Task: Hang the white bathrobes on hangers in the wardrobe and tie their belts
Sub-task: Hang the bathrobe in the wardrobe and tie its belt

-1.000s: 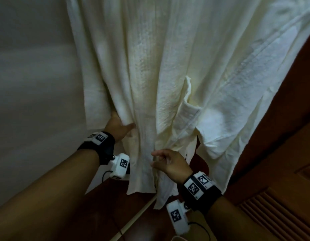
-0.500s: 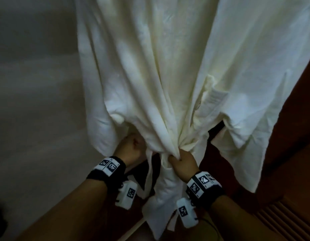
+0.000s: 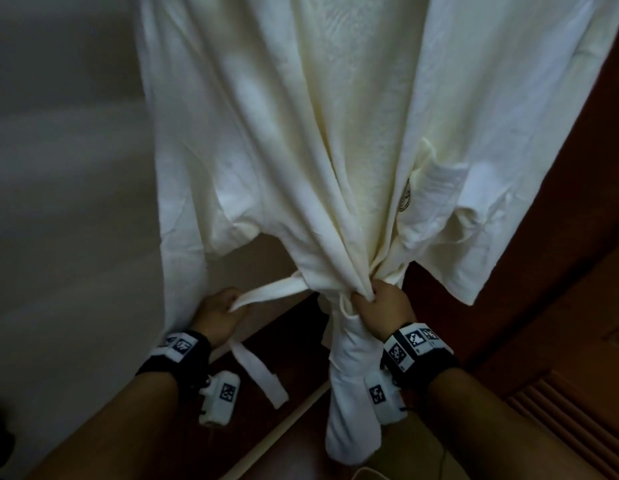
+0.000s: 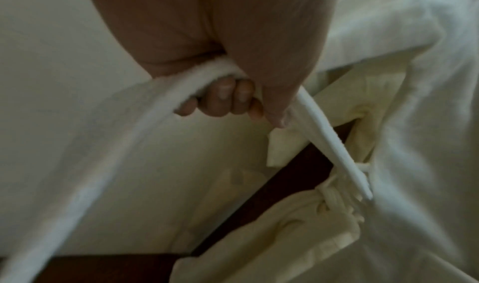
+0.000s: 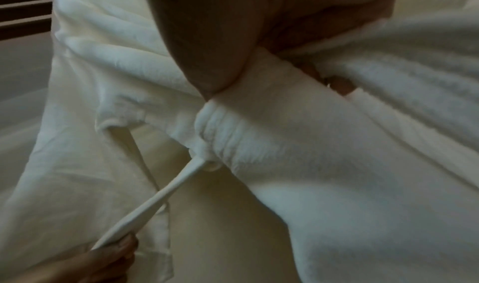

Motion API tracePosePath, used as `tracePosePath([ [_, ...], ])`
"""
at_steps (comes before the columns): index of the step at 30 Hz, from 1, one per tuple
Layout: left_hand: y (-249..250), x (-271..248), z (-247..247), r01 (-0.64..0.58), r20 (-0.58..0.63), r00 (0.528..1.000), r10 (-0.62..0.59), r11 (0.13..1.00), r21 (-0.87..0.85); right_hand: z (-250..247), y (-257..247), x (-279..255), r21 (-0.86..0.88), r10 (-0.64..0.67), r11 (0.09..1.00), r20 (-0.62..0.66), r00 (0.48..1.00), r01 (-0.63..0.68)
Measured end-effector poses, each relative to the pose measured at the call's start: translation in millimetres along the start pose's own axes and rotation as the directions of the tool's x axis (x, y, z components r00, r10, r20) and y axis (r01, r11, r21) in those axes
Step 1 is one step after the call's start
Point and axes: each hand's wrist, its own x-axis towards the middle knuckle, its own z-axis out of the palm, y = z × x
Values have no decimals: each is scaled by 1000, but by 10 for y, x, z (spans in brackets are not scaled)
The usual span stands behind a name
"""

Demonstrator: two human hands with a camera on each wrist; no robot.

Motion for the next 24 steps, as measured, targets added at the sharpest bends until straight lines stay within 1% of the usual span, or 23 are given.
tracePosePath([
  [2,-64,-20,-203,32,-52,998,-31,999,31,-42,9,10,-25,-14,1000,4,1000,14],
  [4,-66,-61,-338,27,-79,997,-25,999,24,-46,-4,30,-31,-24,999,47,999,26],
  [7,27,-140,-471,18,-44,999,-19,1000,-19,-59,-32,66,-63,-2,998,177,984,13],
  [9,92,-183,-534,9,-32,999,-10,999,-40,-127,-45,82,-56,35,998,221,975,-23],
  [10,126,-201,-563,-12,-60,998,11,1000,-22,-187,-63,77,-16,43,999,224,974,-40],
  [11,172,-217,-590,-39,-106,994,40,999,16,-259,-84,74,64,56,995,217,975,-72],
  [12,226,-235,-611,-62,-162,984,72,996,68,-341,-115,64,183,72,977,208,976,-112],
  [14,351,-272,-625,-100,-261,955,142,981,168,-520,-188,21,423,89,889,212,973,-173],
  [16,487,-326,-613,-175,-298,922,248,952,251,-682,-277,-63,577,76,790,243,967,-208],
  [19,652,-403,-553,-328,-251,875,414,888,322,-785,-387,-221,722,13,651,298,954,-235],
  [21,696,-433,-490,-424,-175,865,470,872,246,-764,-417,-327,775,-53,579,346,937,-253],
  [22,712,-448,-462,-447,-122,876,467,880,160,-726,-411,-375,781,-105,577,362,926,-240],
  [24,717,-469,-411,-427,-12,904,427,903,-54,-614,-376,-452,758,-225,638,350,909,-134],
])
